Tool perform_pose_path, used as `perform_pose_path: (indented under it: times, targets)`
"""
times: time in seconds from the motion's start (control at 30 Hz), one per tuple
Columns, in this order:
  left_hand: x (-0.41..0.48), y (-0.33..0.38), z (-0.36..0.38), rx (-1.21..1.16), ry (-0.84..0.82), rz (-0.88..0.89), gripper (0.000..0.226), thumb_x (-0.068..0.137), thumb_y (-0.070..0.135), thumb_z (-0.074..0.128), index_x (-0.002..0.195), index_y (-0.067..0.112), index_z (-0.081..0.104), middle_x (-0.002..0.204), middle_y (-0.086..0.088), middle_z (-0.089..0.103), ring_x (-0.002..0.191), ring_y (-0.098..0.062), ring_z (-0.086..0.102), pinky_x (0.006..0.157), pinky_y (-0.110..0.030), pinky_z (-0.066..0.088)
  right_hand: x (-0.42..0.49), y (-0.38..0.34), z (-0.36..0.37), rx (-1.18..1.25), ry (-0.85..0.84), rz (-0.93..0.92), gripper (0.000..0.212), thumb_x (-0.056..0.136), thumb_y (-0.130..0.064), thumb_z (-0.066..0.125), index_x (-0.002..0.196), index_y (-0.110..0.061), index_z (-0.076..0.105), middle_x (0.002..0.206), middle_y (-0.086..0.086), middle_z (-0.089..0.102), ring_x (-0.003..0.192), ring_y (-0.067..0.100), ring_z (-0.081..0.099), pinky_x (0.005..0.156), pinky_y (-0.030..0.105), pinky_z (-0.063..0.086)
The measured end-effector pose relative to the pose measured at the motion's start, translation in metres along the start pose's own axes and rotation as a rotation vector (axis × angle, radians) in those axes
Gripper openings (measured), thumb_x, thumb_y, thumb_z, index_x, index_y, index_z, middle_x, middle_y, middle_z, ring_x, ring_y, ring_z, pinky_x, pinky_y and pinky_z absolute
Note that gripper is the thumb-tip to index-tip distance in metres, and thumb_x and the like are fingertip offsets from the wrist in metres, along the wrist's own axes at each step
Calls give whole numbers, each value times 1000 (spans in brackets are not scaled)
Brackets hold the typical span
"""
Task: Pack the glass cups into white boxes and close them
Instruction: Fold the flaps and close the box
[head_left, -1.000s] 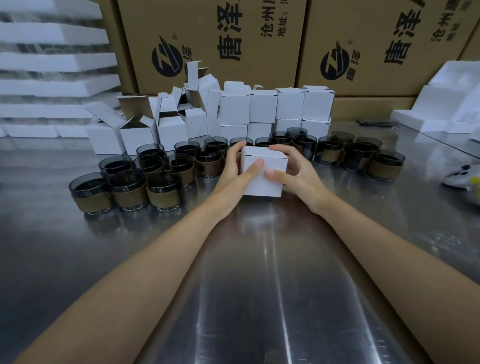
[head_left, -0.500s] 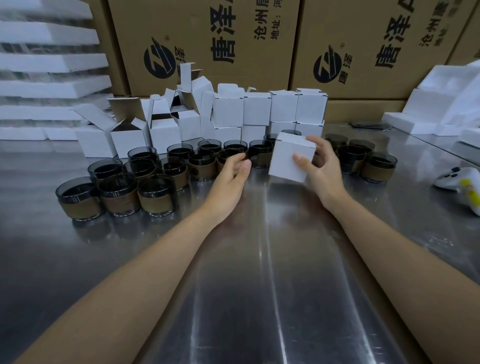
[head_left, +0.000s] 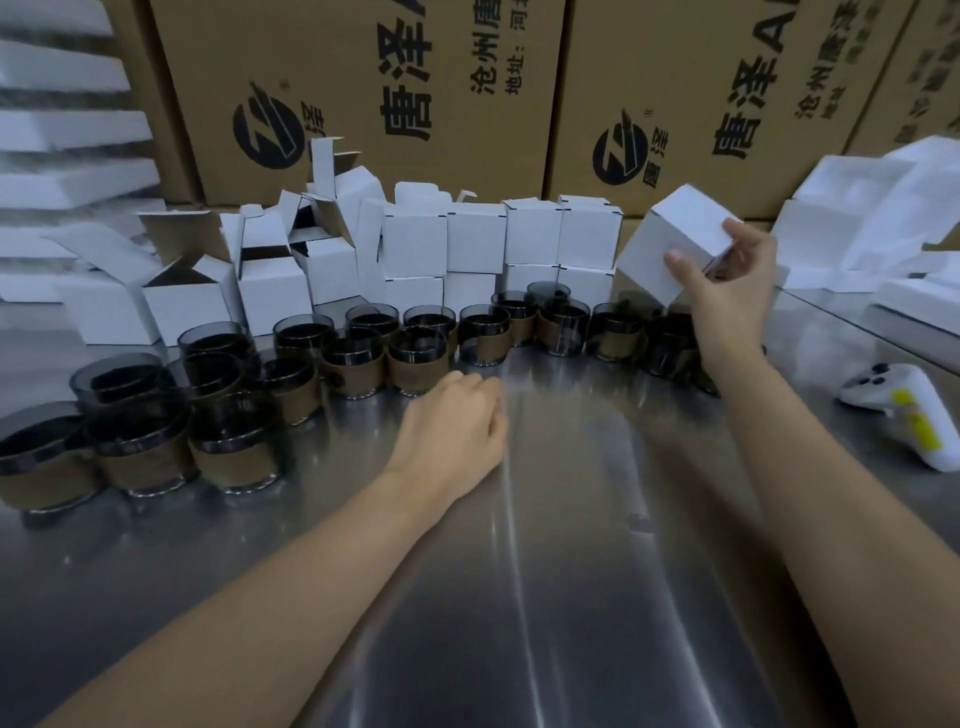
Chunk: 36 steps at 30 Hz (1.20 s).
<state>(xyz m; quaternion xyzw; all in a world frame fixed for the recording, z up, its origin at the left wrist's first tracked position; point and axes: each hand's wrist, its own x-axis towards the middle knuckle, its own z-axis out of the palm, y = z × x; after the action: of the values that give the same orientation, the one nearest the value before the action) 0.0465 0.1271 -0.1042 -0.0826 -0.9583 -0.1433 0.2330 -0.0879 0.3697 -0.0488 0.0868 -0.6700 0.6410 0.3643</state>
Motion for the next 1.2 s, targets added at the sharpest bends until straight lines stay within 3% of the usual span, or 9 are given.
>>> perform_pose_path:
  times: [0.13,0.33,0.47,0.6,0.8,0.9,1.0,1.1,1.2]
  targets:
    - [13,-3,5,9,-5,4,21,94,21,41,97,18,61,95,5,63,96,-13,51,72,-37,50,42,10,-5,-164,43,11,55,71,-30,78,111,-26,42,125,1,48,112,12,49,72,6,45]
    - [22,-6,14,-10,0,45,21,93,21,43,97,20,64,96,8,63,96,-11,50,72,-34,49,77,40,6,-443,-15,-39,51,72,-22,78,113,-19,48,129,2,43,119,16,42,83,18,36]
    - [22,-8,16,-52,33,38,18,91,20,47,94,22,65,95,9,63,96,-10,51,70,-31,46,91,55,22,-538,-52,-26,52,74,-16,80,117,-14,49,131,5,46,120,21,43,94,32,43]
    - [22,-9,16,-74,26,17,17,91,20,47,92,22,64,95,9,62,97,-9,49,72,-33,47,96,67,33,-645,-137,80,49,80,-16,77,118,-8,48,130,12,47,116,28,47,79,31,37]
    - [23,-10,17,-71,-9,4,18,92,21,45,94,23,63,97,10,60,100,-7,48,77,-35,49,94,72,31,-770,-263,256,50,87,-21,70,124,-5,43,131,20,46,115,35,50,80,33,39]
    - [23,-11,17,-78,-16,15,18,92,21,44,94,23,63,98,10,60,100,-8,49,77,-35,48,92,70,33,-864,-319,265,30,89,-14,62,114,-1,53,117,19,52,107,34,53,76,27,39]
    - [25,-13,19,-89,-13,15,19,92,20,45,93,21,63,97,9,61,99,-9,49,77,-36,48,89,61,34,-942,-390,285,11,87,-8,51,92,1,54,95,20,53,84,29,48,56,26,32]
    - [27,-15,20,-116,-11,-10,19,92,17,45,92,18,64,97,7,60,99,-11,50,78,-35,48,84,43,35,-988,-378,253,32,85,-6,48,109,14,56,113,31,59,92,40,57,74,40,50]
    - [28,-16,19,-146,-7,-38,20,92,17,44,93,17,64,97,6,61,100,-12,51,80,-35,47,70,12,41,-887,-226,136,36,87,-13,46,119,-1,56,120,18,59,105,38,56,81,41,46]
